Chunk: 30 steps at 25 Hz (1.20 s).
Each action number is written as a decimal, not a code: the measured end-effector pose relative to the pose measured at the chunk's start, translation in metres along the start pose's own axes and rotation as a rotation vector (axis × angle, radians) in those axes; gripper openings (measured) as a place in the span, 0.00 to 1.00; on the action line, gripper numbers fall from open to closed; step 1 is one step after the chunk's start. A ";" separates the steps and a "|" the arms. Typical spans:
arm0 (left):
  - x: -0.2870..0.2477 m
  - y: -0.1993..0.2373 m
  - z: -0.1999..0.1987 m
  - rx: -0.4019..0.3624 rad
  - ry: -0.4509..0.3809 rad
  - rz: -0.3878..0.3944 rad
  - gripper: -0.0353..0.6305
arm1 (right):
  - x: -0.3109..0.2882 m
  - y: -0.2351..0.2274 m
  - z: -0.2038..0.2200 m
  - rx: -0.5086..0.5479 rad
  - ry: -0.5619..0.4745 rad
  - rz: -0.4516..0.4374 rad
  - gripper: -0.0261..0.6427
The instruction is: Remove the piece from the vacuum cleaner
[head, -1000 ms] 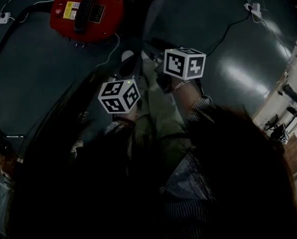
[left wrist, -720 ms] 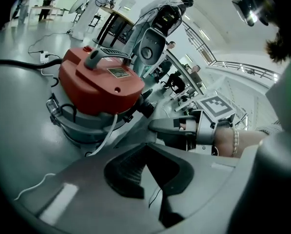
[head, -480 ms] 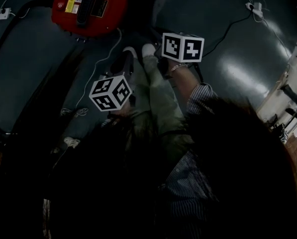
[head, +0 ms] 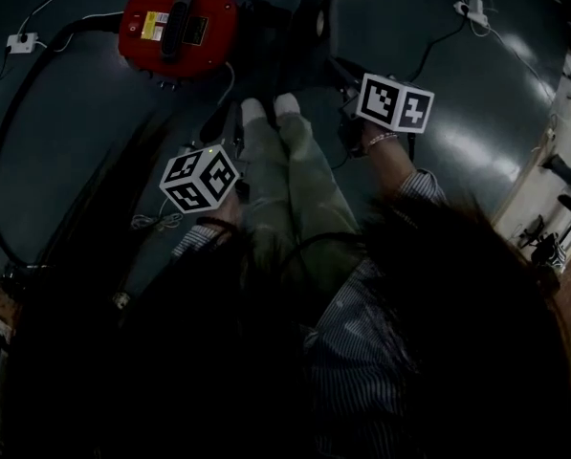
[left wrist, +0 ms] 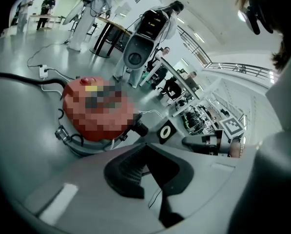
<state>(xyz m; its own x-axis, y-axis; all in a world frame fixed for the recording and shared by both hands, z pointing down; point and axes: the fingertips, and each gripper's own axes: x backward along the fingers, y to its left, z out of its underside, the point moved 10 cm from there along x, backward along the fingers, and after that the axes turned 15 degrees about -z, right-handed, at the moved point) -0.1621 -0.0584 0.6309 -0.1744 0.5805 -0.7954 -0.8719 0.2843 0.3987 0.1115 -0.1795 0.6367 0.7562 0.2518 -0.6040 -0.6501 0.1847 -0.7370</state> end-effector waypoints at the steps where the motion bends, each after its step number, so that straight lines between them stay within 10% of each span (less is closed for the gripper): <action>1: 0.008 -0.005 -0.008 -0.002 -0.011 0.007 0.06 | 0.014 0.007 -0.004 -0.001 -0.023 -0.002 0.08; 16: 0.166 -0.155 -0.090 -0.190 -0.033 0.242 0.06 | 0.212 0.171 -0.044 0.031 -0.278 -0.174 0.08; 30: 0.199 -0.199 -0.128 -0.206 -0.122 0.327 0.06 | 0.227 0.215 -0.036 -0.006 -0.400 -0.278 0.08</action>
<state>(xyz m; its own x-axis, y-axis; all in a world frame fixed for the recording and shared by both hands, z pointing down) -0.0817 -0.0975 0.3350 -0.4130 0.7050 -0.5765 -0.8551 -0.0824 0.5118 0.1461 -0.1174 0.3306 0.8128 0.5390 -0.2209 -0.4259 0.2912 -0.8566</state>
